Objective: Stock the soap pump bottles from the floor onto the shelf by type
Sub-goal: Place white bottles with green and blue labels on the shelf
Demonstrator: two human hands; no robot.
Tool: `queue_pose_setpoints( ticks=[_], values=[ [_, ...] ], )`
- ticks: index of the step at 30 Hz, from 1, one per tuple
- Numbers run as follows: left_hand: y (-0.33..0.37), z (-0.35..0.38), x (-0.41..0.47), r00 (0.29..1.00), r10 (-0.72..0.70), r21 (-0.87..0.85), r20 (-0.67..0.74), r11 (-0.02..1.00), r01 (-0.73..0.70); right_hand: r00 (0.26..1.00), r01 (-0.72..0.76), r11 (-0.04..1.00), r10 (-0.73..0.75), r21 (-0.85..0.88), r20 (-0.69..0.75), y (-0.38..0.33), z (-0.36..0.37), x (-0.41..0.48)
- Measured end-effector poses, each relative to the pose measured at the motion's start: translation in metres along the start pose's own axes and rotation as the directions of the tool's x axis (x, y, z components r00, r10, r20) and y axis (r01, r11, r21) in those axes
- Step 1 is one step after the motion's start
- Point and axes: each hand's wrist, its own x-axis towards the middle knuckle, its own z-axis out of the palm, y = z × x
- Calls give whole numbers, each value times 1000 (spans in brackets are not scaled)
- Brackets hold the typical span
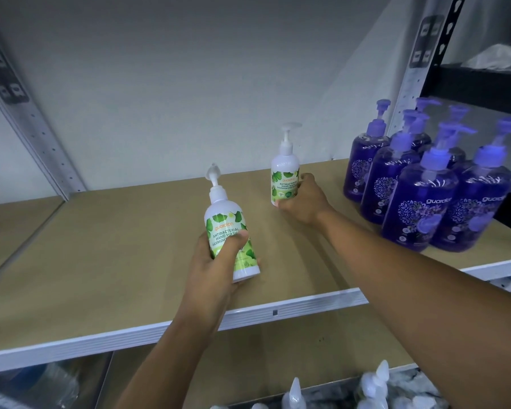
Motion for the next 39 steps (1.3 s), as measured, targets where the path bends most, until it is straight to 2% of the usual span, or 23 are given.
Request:
queue_pose_setpoints(
  ticks=[3, 8, 12, 15, 20, 23, 28, 34, 39],
  values=[
    [-1, -1, 0, 1000, 19, 23, 0, 1000, -19, 1000, 6, 1000, -6, -10, -19, 4, -4, -21],
    [-3, -1, -5, 998, 67, 177, -1, 982, -66, 996, 87, 958, -81, -275, 33, 16, -18, -69],
    [-3, 2, -11, 990, 143, 304, 11, 942, -139, 985, 172, 831, -137, -529, 106, 27, -28, -102],
    [0, 6, -18, 978, 204, 370, 47, 906, -207, 983, 171, 728, -82, -664, 163, 29, -32, -116],
    [-2, 13, -25, 946, 283, 449, 159, 832, -325, 983, 157, 707, -45, -690, 178, 29, -32, -125],
    [-4, 14, -25, 938, 286, 481, 194, 806, -345, 987, 141, 711, -43, -689, 157, 30, -30, -124],
    [-8, 3, -26, 954, 220, 549, 204, 781, -298, 987, 133, 705, -32, -697, 156, 31, -31, -123],
    [-5, -14, -19, 964, 167, 717, 208, 644, -266, 986, 138, 704, -30, -697, 164, 28, -33, -125],
    [3, -7, 14, 966, 188, 772, 177, 583, -255, 987, 145, 700, -49, -699, 155, 30, -32, -125]
  ],
)
